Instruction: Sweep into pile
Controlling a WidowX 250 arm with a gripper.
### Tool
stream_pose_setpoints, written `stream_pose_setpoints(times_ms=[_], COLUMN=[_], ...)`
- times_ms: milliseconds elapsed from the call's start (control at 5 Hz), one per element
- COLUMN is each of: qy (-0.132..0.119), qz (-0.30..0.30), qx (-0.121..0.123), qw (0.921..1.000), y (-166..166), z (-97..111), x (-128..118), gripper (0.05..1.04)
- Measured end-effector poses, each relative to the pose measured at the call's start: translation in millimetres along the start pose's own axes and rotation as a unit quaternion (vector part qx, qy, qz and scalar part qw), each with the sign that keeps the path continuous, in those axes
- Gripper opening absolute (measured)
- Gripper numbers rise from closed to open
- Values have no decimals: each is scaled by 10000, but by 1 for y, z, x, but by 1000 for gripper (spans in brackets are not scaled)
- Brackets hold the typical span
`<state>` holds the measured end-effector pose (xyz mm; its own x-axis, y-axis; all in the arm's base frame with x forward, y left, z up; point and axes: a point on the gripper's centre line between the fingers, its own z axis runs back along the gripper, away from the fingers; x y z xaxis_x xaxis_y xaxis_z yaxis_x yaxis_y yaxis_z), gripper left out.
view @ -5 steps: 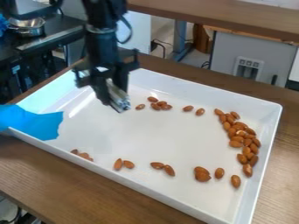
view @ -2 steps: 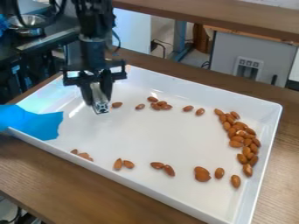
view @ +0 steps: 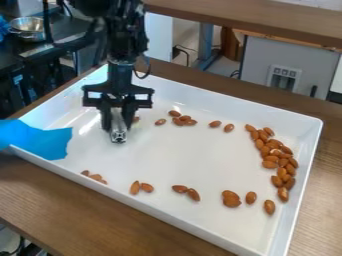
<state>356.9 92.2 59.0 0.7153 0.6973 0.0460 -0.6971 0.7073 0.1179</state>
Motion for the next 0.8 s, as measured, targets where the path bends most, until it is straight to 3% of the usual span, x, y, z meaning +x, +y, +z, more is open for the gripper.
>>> stream_pose_setpoints(times_ms=[400, 800], qy=[-355, -311], qz=[-615, -1330], qx=[-135, -327], qw=[9974, 9901], y=[-22, -66], z=[-3, 3], x=[-9, -48], gripper=[380, 380])
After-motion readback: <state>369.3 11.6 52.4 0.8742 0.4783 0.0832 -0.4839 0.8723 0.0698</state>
